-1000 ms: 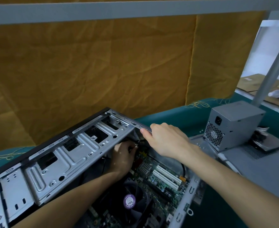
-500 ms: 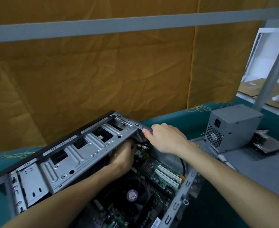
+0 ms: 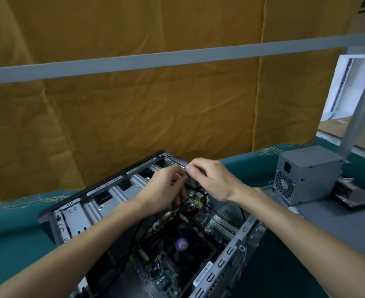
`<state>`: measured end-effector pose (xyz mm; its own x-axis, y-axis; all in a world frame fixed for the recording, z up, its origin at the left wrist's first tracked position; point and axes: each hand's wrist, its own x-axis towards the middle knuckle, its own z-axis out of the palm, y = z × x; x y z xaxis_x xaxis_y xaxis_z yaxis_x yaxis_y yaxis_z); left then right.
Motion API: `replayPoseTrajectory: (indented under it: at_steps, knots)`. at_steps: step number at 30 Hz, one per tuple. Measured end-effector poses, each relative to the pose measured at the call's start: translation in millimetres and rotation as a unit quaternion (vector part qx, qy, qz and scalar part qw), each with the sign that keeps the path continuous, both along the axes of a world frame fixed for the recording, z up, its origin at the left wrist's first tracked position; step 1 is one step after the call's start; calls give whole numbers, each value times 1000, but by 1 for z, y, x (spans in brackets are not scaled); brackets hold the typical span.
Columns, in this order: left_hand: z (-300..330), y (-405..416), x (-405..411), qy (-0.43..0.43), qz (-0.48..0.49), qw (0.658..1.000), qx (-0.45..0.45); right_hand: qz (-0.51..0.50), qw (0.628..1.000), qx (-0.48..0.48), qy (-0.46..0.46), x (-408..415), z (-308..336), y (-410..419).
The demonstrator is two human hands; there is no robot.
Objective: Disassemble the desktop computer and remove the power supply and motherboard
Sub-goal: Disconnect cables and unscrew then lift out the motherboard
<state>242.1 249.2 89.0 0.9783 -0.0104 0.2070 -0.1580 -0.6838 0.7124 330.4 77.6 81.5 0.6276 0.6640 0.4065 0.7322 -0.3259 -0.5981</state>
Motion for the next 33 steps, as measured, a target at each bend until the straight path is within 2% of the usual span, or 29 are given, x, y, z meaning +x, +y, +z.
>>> replayPoseTrajectory:
  at_steps: [2, 6, 8, 11, 13, 15, 18, 22, 25, 28, 31, 33]
  knots:
    - [4, 5, -4, -2, 5, 1000, -22, 22, 998, -41, 34, -9, 0, 4]
    - [-2, 14, -14, 20, -6, 999, -40, 11, 1000, 15, 3, -10, 8, 1]
    - [-5, 22, -22, 30, -28, 999, -6, -40, 995, 90, 17, -4, 19, -4]
    - [-7, 29, -30, 49, -50, 997, 30, -149, 961, 222, 75, 15, 37, -20]
    - [-3, 29, -32, 67, -59, 996, 21, -227, 939, 240, 94, 28, 42, -33]
    - [2, 31, -33, 57, -53, 997, 18, -264, 940, 194, 98, 37, 37, -43]
    - [10, 41, -34, 28, -4, 1000, 4, -255, 957, 90, 104, 38, 18, -44]
    - [17, 52, -29, 6, 70, 993, -93, -203, 969, 77, 122, 34, 7, -21]
    - [24, 65, -16, -49, 131, 980, -139, -177, 977, 60, 105, 28, 10, 6]
    - [28, 86, -1, -102, 212, 967, -98, -150, 984, -71, 65, 22, 7, 22]
    - [22, 110, 12, -103, 280, 954, 5, -156, 954, -256, 16, 19, -1, 24]
    - [20, 124, 21, -106, 319, 942, 20, -164, 938, -304, -34, 20, -6, 23]
